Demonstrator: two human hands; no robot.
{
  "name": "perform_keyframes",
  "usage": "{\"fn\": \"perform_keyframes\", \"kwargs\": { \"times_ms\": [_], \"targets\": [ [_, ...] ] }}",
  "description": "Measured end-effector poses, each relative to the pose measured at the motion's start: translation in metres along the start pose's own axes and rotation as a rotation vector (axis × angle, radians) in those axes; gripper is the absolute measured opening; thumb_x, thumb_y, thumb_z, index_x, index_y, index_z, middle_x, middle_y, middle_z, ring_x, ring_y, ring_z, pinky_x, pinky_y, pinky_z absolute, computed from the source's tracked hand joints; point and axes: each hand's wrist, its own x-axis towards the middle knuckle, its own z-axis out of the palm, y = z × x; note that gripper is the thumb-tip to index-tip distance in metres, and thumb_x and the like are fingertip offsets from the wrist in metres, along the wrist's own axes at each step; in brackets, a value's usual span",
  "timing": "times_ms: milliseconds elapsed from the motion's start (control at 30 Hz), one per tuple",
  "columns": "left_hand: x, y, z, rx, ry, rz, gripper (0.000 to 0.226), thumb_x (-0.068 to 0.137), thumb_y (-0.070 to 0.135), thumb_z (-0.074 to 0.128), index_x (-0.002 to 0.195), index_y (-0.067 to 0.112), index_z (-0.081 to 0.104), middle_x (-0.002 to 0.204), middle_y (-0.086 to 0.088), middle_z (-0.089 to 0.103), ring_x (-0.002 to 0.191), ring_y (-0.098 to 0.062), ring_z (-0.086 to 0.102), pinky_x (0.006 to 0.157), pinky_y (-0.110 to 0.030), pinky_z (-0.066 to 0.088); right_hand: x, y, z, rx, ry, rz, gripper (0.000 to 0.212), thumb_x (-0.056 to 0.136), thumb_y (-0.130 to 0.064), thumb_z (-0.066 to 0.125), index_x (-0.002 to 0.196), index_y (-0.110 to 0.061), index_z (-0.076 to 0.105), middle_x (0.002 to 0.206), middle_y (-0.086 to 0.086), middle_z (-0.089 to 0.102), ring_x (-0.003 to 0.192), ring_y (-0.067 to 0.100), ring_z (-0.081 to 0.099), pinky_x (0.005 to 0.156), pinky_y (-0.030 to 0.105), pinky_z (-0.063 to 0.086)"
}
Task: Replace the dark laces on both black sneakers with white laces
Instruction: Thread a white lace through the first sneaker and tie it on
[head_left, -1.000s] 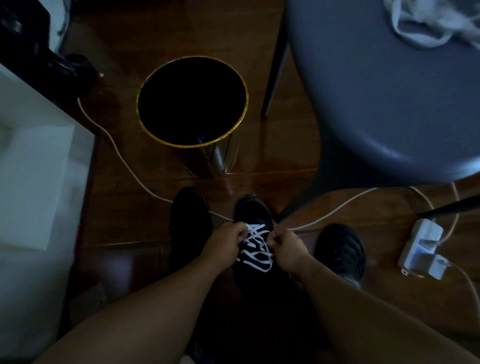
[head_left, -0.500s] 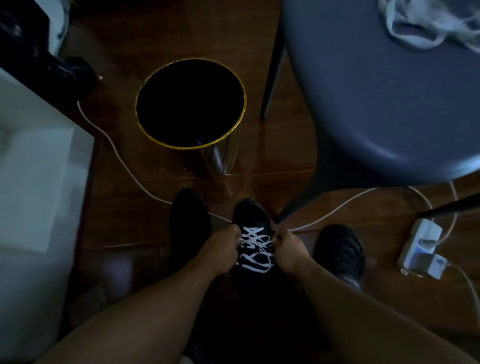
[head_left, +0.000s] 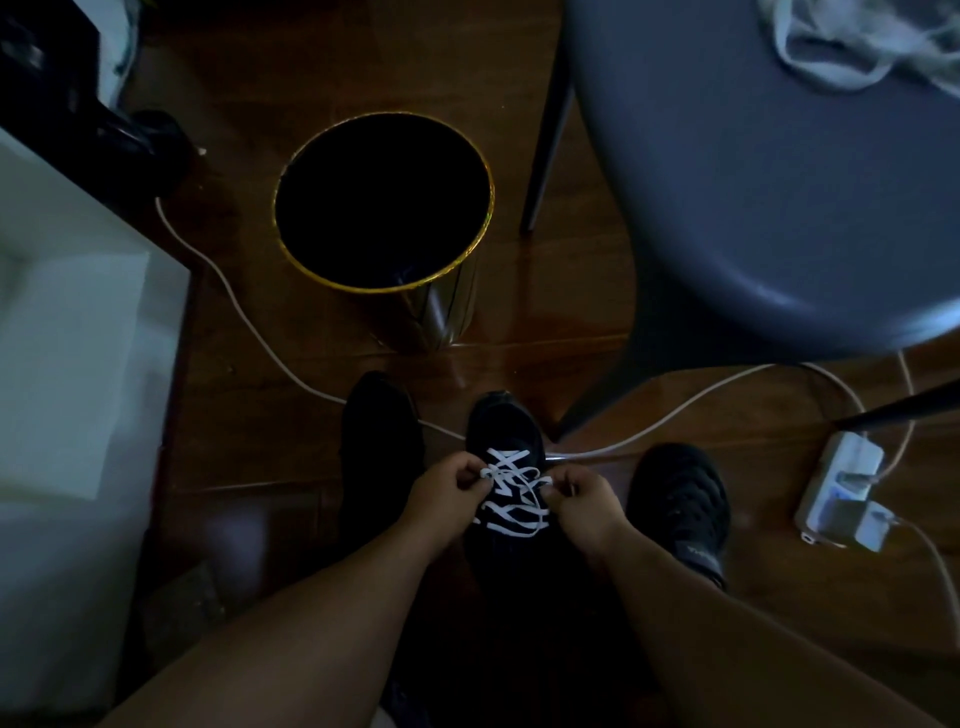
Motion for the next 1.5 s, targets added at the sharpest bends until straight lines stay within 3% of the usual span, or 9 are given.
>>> {"fn": "perform_keyframes", "kwargs": {
  "times_ms": [133,300,433,567,667,833,1000,1367,1500],
  "targets": [
    [0.001,0.001,0.004,0.009,0.035,-0.023,0.013,0.107,0.033,0.057,0.099,0.026,0.064,0.1,0.002,0.07,0.091,-0.017,0.067,0.082,-0.041,0.059,0.003,-0.002,0.003,0.023,0.004,0.037,0.014,0.098,-0.017,0.064,0.088,-0.017,0.073,0.084,0.001,0.078,0.084,0.021,0.074,0.086,0.042,0.061],
    [0.004,-0.001,0.008,0.08,0.134,-0.115,0.019,0.111,0.031,0.045,0.103,0.019,0.057,0.103,-0.006,0.067,0.092,-0.023,0.064,0.086,-0.043,0.056,0.009,0.0,0.006,-0.004,0.061,0.052,0.018,0.101,-0.024,0.057,0.088,-0.019,0.067,0.088,0.004,0.074,0.086,0.024,0.071,0.085,0.044,0.06],
    [0.0,0.001,0.003,0.035,0.146,-0.129,0.019,0.107,0.039,0.055,0.108,0.02,0.058,0.103,-0.003,0.068,0.093,-0.021,0.065,0.083,-0.039,0.055,0.001,0.0,0.006,0.082,0.089,0.053,0.012,0.098,-0.023,0.065,0.087,-0.019,0.065,0.085,0.004,0.074,0.082,0.023,0.07,0.072,0.034,0.058],
    [-0.008,-0.008,0.002,0.013,0.094,-0.122,0.016,0.101,0.045,0.066,0.101,0.028,0.065,0.106,0.003,0.072,0.097,-0.017,0.068,0.091,-0.039,0.057,-0.005,0.007,-0.005,0.143,0.028,0.083,0.018,0.093,-0.002,0.06,0.083,-0.009,0.074,0.083,0.012,0.077,0.076,0.031,0.073,0.073,0.044,0.061],
    [-0.014,-0.009,0.008,-0.064,0.062,-0.118,0.016,0.095,0.043,0.075,0.104,0.031,0.068,0.112,0.008,0.073,0.103,-0.014,0.069,0.097,-0.041,0.057,-0.012,0.008,-0.007,0.264,-0.021,0.124,0.024,0.083,0.012,0.058,0.089,-0.002,0.077,0.086,0.015,0.078,0.074,0.031,0.074,0.066,0.036,0.061],
    [-0.013,0.002,0.018,-0.095,0.154,-0.181,0.022,0.09,0.04,0.08,0.104,0.028,0.07,0.105,0.007,0.074,0.097,-0.016,0.07,0.092,-0.039,0.06,-0.017,0.012,-0.004,0.168,-0.048,0.053,0.014,0.082,0.001,0.076,0.089,-0.012,0.08,0.087,0.002,0.079,0.084,0.022,0.077,0.08,0.036,0.064],
    [-0.012,0.007,0.024,-0.164,0.213,-0.249,0.016,0.091,0.039,0.079,0.091,0.028,0.067,0.095,0.002,0.074,0.088,-0.021,0.072,0.087,-0.046,0.063,-0.015,0.013,0.0,0.089,-0.015,0.0,0.014,0.092,-0.008,0.07,0.085,-0.018,0.076,0.09,0.001,0.077,0.086,0.021,0.075,0.083,0.038,0.063],
    [-0.02,0.009,0.015,-0.036,0.273,-0.173,0.017,0.102,0.035,0.065,0.088,0.026,0.062,0.092,0.003,0.069,0.085,-0.018,0.066,0.079,-0.037,0.057,-0.014,0.013,0.0,0.061,-0.035,0.02,0.015,0.098,-0.019,0.062,0.09,-0.024,0.074,0.091,0.0,0.078,0.09,0.021,0.074,0.086,0.044,0.061],
    [-0.023,0.005,0.01,-0.045,0.256,-0.127,0.014,0.103,0.034,0.064,0.09,0.027,0.063,0.094,0.005,0.07,0.089,-0.018,0.067,0.087,-0.042,0.059,-0.017,0.013,0.003,0.14,0.029,0.051,0.015,0.099,-0.019,0.063,0.089,-0.023,0.074,0.087,0.0,0.077,0.088,0.021,0.074,0.083,0.041,0.062]
  ]
}}
